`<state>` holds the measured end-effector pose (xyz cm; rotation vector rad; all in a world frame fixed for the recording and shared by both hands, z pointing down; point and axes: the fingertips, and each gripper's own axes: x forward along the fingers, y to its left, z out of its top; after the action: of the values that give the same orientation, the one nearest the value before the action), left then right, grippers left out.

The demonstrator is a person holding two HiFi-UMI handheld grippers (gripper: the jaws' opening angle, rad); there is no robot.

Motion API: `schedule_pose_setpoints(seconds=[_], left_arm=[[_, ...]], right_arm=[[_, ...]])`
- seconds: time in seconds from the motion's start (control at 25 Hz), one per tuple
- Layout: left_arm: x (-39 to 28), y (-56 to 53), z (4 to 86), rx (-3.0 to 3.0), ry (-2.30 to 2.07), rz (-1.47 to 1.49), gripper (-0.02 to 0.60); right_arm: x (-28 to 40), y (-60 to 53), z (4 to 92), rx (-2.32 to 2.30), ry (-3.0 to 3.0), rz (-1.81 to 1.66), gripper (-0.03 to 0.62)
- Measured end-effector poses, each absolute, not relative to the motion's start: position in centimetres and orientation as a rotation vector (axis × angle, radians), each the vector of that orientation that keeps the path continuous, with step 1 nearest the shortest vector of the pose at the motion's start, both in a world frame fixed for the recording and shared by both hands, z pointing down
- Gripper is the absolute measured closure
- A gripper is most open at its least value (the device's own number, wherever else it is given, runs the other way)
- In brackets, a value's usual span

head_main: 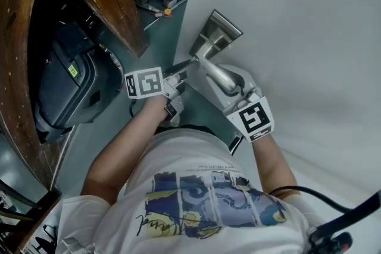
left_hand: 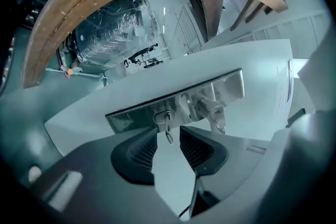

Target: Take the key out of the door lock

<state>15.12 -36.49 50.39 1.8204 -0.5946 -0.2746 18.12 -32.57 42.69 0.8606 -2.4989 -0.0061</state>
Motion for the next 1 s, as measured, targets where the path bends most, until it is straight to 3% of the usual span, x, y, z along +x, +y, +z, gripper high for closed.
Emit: schedule_pose_setpoints(seconds=[0.16,0.36,0.48,1.0], left_arm=[[15.77,-37.07,50.26,1.755,-0.546,-0.359,0.449],[15.98,-37.51,50.47,1.704,-0.536,-0.408,0.534],[16.0,-37.52,50.52,1.661,-0.519,-0.446,0.552],[15.98,-37.35,50.45,1.582,-0.504,-0.482,0.555]], right_arm=[[18.09,-32.61,42.76,0.866,-2.498,0.012,0.476],[18.07,-32.64,42.8,0.864,-2.501,0.014,0.476],[18.07,-32.57,42.73,0.865,-2.502,0.017,0.476],[18.13,-32.7,42.8,0.894,-2.498,0.015,0.477]])
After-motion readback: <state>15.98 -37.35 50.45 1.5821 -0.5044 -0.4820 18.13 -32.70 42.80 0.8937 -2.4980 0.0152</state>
